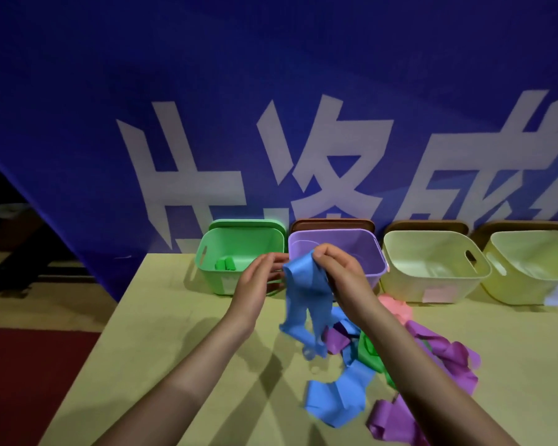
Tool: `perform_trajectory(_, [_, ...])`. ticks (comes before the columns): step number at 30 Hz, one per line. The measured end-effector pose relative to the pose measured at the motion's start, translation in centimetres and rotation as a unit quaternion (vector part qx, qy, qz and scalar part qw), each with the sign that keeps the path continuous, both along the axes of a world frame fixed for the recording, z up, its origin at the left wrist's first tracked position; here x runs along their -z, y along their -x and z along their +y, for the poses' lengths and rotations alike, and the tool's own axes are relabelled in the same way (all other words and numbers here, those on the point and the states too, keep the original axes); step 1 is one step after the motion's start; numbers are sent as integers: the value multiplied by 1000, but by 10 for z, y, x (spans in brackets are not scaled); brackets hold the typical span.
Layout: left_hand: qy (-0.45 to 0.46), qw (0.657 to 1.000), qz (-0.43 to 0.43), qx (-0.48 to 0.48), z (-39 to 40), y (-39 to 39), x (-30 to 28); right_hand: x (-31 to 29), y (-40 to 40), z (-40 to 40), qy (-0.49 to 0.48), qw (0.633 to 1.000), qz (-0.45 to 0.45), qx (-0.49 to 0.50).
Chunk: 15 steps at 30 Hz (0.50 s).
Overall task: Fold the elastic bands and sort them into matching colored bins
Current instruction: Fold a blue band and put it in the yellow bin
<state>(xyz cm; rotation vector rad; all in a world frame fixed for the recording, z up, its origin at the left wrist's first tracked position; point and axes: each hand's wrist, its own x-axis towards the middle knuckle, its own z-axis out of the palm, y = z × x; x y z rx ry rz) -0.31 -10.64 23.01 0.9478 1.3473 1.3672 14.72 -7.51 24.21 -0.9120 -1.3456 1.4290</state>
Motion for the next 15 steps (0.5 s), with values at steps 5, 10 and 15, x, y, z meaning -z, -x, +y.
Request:
perform_trajectory(5, [-7, 999, -40, -2, -10, 2, -11, -14, 15, -5, -60, 998, -34, 7])
perform_trajectory(10, [-13, 996, -91, -10, -12, 8, -18, -20, 23, -3, -96, 994, -48, 9])
perform_trajectory(15, [-20, 985, -170, -23, -9, 16, -34, -18, 25, -6, -66, 997, -2, -33])
